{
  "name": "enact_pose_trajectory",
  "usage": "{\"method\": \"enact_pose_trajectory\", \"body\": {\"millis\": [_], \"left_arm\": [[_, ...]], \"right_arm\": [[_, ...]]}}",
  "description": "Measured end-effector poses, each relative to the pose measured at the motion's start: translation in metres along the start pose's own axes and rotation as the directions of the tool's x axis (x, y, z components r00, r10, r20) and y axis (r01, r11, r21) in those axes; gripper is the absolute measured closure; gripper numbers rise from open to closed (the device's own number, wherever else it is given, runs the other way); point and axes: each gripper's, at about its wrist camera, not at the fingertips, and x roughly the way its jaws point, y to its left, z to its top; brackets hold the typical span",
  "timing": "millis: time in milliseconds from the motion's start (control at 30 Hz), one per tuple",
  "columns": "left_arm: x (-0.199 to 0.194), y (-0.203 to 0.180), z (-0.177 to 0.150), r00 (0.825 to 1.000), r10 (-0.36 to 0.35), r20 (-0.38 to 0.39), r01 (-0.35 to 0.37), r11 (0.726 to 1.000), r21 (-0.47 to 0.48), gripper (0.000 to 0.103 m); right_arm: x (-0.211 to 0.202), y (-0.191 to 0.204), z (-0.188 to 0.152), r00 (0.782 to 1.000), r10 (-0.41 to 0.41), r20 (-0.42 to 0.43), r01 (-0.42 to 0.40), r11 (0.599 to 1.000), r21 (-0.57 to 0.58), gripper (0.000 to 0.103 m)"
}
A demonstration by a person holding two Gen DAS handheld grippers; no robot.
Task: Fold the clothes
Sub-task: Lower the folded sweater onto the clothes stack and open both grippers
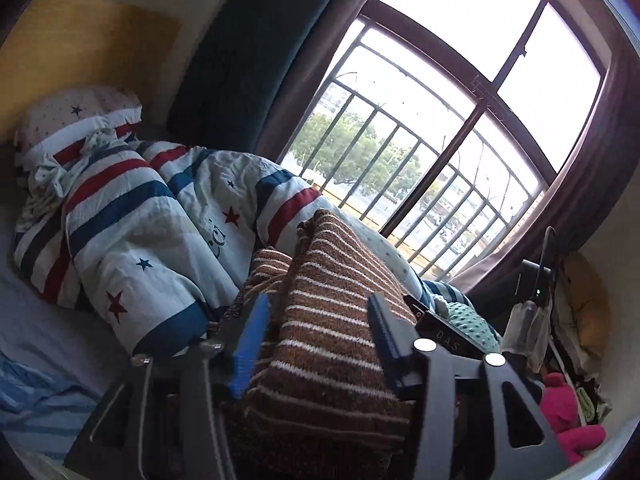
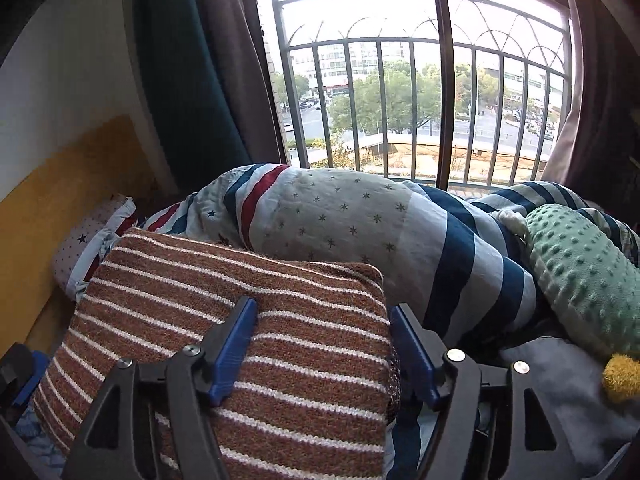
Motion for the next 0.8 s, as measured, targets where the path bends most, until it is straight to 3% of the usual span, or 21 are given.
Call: {"method": "enact_pose_trajectory", "body": {"millis": [100,200,400,467,567,700,800], "left_arm": [[-0.028,-0.002,-0.005,0.998,0.036,0.047,-0.04,0.995,0.088,0.022],[-0.044,-0.007,-0.006,0.999,0.037,0.024,-0.039,0.994,0.101,0.022],[-0.07,-0.025,-0.013,0.999,-0.003,-0.034,0.007,0.991,0.132,0.022],[-0.077,-0.031,-0.02,0.998,-0.016,-0.059,0.025,0.988,0.151,0.022],[-0.084,-0.029,-0.035,0.994,-0.031,-0.107,0.044,0.991,0.127,0.022],[-0.097,-0.023,-0.05,0.991,0.064,-0.122,-0.046,0.989,0.142,0.022],[-0.118,-0.02,-0.064,0.988,0.096,-0.123,-0.073,0.981,0.18,0.022]], "right_arm": [[-0.01,-0.007,-0.001,1.0,0.009,0.011,-0.009,0.999,0.035,0.028],[-0.022,-0.01,0.004,0.999,0.043,0.033,-0.045,0.997,0.064,0.028],[-0.075,0.0,0.002,0.973,0.201,0.115,-0.2,0.98,-0.017,0.027],[-0.093,0.004,-0.007,0.959,0.259,0.117,-0.252,0.965,-0.067,0.019],[-0.12,0.006,-0.036,0.942,0.32,0.103,-0.309,0.945,-0.106,0.016],[-0.142,0.005,-0.087,0.939,0.342,0.039,-0.335,0.935,-0.117,0.016],[-0.143,0.005,-0.12,0.937,0.349,-0.031,-0.35,0.931,-0.103,0.016]]}}
